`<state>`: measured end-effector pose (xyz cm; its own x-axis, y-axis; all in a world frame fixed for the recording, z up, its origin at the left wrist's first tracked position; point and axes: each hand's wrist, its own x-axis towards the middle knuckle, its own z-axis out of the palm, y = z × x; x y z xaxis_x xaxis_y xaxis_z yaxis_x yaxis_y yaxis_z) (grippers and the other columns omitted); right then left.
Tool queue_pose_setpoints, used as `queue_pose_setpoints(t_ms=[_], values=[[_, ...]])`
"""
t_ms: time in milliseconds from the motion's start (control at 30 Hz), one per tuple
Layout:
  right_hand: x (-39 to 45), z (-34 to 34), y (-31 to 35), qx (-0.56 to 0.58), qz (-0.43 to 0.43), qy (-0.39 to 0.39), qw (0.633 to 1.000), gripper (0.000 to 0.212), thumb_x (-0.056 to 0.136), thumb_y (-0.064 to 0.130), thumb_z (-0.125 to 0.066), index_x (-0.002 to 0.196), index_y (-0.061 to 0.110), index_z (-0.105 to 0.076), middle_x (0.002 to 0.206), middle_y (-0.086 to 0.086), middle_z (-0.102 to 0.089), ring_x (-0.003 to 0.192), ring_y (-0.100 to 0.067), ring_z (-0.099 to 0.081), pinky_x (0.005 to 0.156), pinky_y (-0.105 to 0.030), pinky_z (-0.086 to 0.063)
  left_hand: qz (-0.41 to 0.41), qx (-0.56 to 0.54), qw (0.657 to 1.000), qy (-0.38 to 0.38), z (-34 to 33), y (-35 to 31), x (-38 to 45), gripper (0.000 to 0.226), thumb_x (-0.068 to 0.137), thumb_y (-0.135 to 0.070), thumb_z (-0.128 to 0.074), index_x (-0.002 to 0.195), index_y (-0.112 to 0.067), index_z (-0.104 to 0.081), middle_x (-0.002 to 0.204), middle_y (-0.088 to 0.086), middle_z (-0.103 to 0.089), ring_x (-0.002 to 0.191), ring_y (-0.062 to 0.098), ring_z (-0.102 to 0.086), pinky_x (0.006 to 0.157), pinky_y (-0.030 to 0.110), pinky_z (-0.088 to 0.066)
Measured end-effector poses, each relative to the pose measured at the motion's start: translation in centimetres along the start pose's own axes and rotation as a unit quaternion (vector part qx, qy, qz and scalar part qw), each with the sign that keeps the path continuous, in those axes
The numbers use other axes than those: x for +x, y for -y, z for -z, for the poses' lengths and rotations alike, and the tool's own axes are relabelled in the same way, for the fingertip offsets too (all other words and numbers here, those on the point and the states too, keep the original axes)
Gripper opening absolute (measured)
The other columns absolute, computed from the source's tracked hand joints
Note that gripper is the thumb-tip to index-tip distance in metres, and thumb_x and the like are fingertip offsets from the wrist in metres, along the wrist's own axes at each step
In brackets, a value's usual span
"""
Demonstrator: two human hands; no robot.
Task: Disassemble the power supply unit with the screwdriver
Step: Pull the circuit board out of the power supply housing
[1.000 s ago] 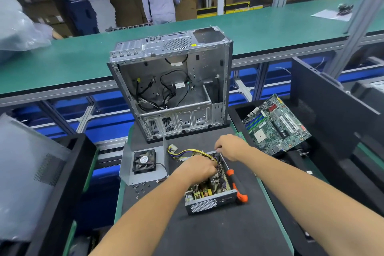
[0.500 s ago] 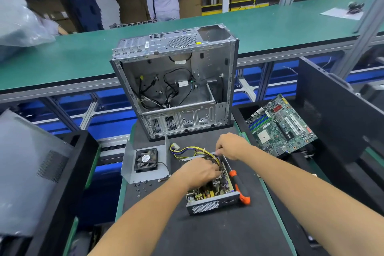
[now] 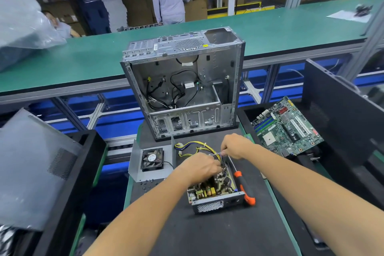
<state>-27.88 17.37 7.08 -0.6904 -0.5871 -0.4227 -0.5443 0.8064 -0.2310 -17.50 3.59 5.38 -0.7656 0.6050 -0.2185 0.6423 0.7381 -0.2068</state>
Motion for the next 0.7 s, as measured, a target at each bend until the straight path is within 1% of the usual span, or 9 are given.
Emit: queue_pose_setpoints(t_ms=[233,367,467,500,567,600,633,667,700], values=[[-0.3,-0.4,0.0,0.009,-0.007,0.007,1.000,0.028,0.099,0.030,-0.054,0.107,0.013,-0.074,0.109,-0.008,-0.071,0.101,-0.026,-0.064,0.090,-0.038,-0.052,0.012,-0.021,1.000,-0.014,0.6,0.2,-0.1,0.020,0.086,0.002,-0.046,0.098,-0.007,-0.060,0.098,0.009,-0.063,0.095,0.033,-0.059,0.066,0.042,-0.044],[-0.5,-0.6,0.1,0.013,-0.012,0.014,1.000,0.030,0.101,0.029,-0.050,0.113,0.011,-0.071,0.116,-0.010,-0.068,0.106,-0.027,-0.061,0.092,-0.037,-0.050,0.013,-0.024,0.999,-0.027,0.7,0.1,0.1,0.019,0.084,0.003,-0.047,0.093,-0.006,-0.061,0.093,0.010,-0.063,0.090,0.032,-0.060,0.059,0.036,-0.033],[-0.9,-0.5,0.3,0.007,-0.024,0.036,0.999,0.034,0.100,0.018,-0.047,0.131,0.006,-0.053,0.129,-0.015,-0.057,0.111,-0.031,-0.057,0.089,-0.037,-0.049,0.016,-0.022,0.999,-0.032,0.8,-0.1,0.1,0.018,0.083,0.004,-0.048,0.091,-0.006,-0.062,0.090,0.009,-0.063,0.088,0.031,-0.061,0.058,0.034,-0.032],[-1.1,-0.3,0.4,0.015,-0.044,0.051,0.998,0.033,0.097,0.011,-0.046,0.129,0.002,-0.046,0.120,-0.019,-0.058,0.100,-0.033,-0.061,0.078,-0.037,-0.051,0.018,-0.020,0.999,-0.033,0.8,-0.1,0.0,0.018,0.083,0.004,-0.048,0.091,-0.006,-0.062,0.090,0.009,-0.063,0.087,0.031,-0.060,0.057,0.034,-0.032],[-1.4,-0.2,0.1,0.033,-0.076,0.085,0.993,0.012,0.091,0.004,-0.047,0.101,-0.002,-0.050,0.083,-0.019,-0.063,0.065,-0.028,-0.064,0.053,-0.030,-0.048,0.020,-0.015,0.999,-0.035,0.9,-0.1,0.1,0.018,0.083,0.004,-0.049,0.091,-0.006,-0.062,0.089,0.009,-0.063,0.086,0.031,-0.060,0.056,0.034,-0.032],[-1.4,-0.3,-0.1,0.046,-0.083,0.117,0.989,0.010,0.090,0.005,-0.049,0.083,0.000,-0.053,0.065,-0.014,-0.062,0.053,-0.024,-0.062,0.049,-0.028,-0.047,0.019,-0.011,0.999,-0.034,0.9,-0.2,0.2,0.018,0.083,0.004,-0.049,0.092,-0.006,-0.062,0.089,0.009,-0.063,0.085,0.031,-0.061,0.056,0.035,-0.032],[-1.7,-0.3,-0.2,0.064,-0.097,0.163,0.980,0.019,0.091,0.005,-0.053,0.072,0.001,-0.055,0.054,-0.011,-0.061,0.046,-0.020,-0.062,0.048,-0.027,-0.049,0.017,-0.005,0.999,-0.033,1.0,-0.2,0.2,0.018,0.083,0.004,-0.050,0.093,-0.006,-0.062,0.089,0.009,-0.063,0.085,0.031,-0.061,0.056,0.035,-0.033],[-2.0,-0.5,-0.3,0.095,-0.105,0.206,0.968,0.021,0.091,0.005,-0.054,0.072,-0.002,-0.057,0.055,-0.011,-0.063,0.047,-0.019,-0.063,0.051,-0.027,-0.053,0.015,0.003,0.999,-0.030,0.9,-0.3,0.3,0.018,0.084,0.003,-0.050,0.094,-0.006,-0.062,0.090,0.009,-0.063,0.085,0.031,-0.061,0.056,0.035,-0.033],[-2.3,-0.7,-0.3,0.135,-0.112,0.244,0.954,0.017,0.093,0.004,-0.054,0.081,-0.007,-0.060,0.065,-0.015,-0.067,0.054,-0.020,-0.065,0.057,-0.026,-0.056,0.014,0.008,0.999,-0.028,0.9,-0.3,0.4,0.018,0.084,0.003,-0.050,0.094,-0.006,-0.062,0.091,0.008,-0.063,0.086,0.031,-0.062,0.056,0.035,-0.034]])
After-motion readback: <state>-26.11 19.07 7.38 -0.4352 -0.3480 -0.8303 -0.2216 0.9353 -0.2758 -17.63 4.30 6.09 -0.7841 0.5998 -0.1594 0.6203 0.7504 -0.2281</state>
